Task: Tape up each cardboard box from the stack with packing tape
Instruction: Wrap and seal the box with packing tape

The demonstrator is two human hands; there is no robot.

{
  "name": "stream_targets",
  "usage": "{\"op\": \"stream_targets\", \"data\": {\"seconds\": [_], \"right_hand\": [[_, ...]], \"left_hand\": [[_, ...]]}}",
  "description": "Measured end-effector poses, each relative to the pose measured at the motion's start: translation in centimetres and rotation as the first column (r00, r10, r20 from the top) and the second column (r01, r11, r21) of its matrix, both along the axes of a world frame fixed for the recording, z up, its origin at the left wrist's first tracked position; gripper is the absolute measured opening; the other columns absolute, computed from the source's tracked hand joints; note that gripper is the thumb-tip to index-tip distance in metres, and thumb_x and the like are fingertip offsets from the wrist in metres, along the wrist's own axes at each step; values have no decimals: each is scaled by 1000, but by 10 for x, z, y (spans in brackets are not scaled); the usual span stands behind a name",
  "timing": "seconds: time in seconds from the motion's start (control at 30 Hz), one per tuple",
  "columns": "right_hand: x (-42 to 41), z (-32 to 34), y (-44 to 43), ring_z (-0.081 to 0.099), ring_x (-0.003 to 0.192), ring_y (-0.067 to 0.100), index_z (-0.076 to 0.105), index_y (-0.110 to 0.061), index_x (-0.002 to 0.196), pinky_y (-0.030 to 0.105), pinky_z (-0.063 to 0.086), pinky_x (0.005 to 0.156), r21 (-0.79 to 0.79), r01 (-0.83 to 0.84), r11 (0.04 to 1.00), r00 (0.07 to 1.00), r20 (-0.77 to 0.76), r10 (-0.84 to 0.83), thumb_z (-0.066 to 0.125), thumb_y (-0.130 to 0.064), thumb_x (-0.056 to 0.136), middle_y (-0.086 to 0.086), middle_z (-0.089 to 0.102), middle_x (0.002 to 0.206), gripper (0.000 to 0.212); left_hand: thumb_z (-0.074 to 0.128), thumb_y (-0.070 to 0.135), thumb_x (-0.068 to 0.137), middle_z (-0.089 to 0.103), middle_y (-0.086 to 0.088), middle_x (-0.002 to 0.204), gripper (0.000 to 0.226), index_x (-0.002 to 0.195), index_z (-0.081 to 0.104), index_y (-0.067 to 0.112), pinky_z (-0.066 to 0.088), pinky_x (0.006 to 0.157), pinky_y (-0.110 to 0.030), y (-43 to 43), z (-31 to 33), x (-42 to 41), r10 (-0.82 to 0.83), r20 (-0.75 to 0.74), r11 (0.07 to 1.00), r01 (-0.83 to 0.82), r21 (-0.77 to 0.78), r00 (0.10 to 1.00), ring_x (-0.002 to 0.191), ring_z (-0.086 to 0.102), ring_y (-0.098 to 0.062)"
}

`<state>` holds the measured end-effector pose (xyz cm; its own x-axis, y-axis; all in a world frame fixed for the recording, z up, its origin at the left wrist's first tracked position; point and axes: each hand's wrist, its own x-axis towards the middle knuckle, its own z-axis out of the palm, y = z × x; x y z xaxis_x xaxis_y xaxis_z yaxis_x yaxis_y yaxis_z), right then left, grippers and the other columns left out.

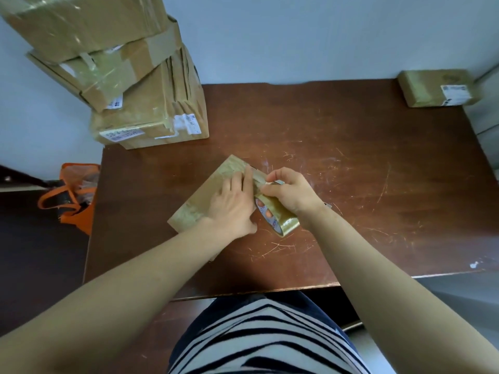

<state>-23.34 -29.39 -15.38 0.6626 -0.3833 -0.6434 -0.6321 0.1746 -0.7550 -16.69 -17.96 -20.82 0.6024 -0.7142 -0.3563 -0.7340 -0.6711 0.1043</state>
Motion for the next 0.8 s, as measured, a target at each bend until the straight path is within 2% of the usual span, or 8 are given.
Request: {"op": "stream_targets", "data": {"seconds": [0.1,0.2,0.33,0.4,0.5,0.63,0.73,0.8], "right_hand": [[0,-3,0,55,46,26,50,-10,100,30,49,51,18,8,1000,1000,-7,-8,60,-4,88,14,65,66,16],[-2,-1,-3,54,40,22,51,-8,101,22,47,42,50,29,998,1000,-4,-29,61,-2,87,7,63,55,18],[-7,10,-8,59,48,16,58,-9,100,20,47,45,44,30,999,996,84,-33,65,-5,86,3,66,65,16],[-4,18,-8,62,62,13,62,-13,93,23,51,56,-14,-3,1000,987,161,5,67,-11,86,2,67,77,9],[6,26,1,63,67,12,63,-14,87,24,52,60,-42,-54,998,972,228,63,66,-15,88,0,66,78,3],[15,27,16,66,62,19,65,-9,88,25,53,54,-143,-90,986,964,235,122,65,-16,89,8,69,79,7],[2,13,20,60,50,16,63,-10,81,25,48,48,-265,-136,955,969,167,184,62,-17,90,-1,64,64,11],[-11,-3,23,63,56,24,64,-10,85,30,51,53,-254,-145,956,980,94,174,62,-18,91,-1,65,67,11]], "left_hand": [[78,58,63,16,-12,151,129,151,0,6,28,112,-45,6,-9,-13,-8,95,994,-3,111,995,140,21,-29],[91,33,45,53,-15,129,109,139,43,5,48,96,-45,10,-17,-12,30,160,1000,-29,-13,987,117,54,-31],[75,27,76,25,-10,147,108,153,0,17,43,92,-31,17,5,2,-20,-36,998,18,-64,999,131,37,-27],[67,25,82,27,-3,151,104,153,-9,21,44,87,-31,20,25,15,-9,-113,997,0,-77,994,131,38,-24],[63,31,85,39,-2,143,99,153,-8,21,44,84,-35,25,37,22,18,-92,997,-24,-68,996,122,47,-24],[60,41,87,46,-3,133,84,152,11,20,45,79,-36,33,29,24,55,-29,992,-58,-113,998,115,52,-25],[59,41,89,47,-5,137,85,153,6,24,45,83,-39,35,29,36,60,-47,993,-64,-103,997,115,55,-30],[57,40,90,46,-5,140,85,153,3,26,44,82,-38,36,27,37,40,-56,996,-44,-83,998,114,56,-31]]}}
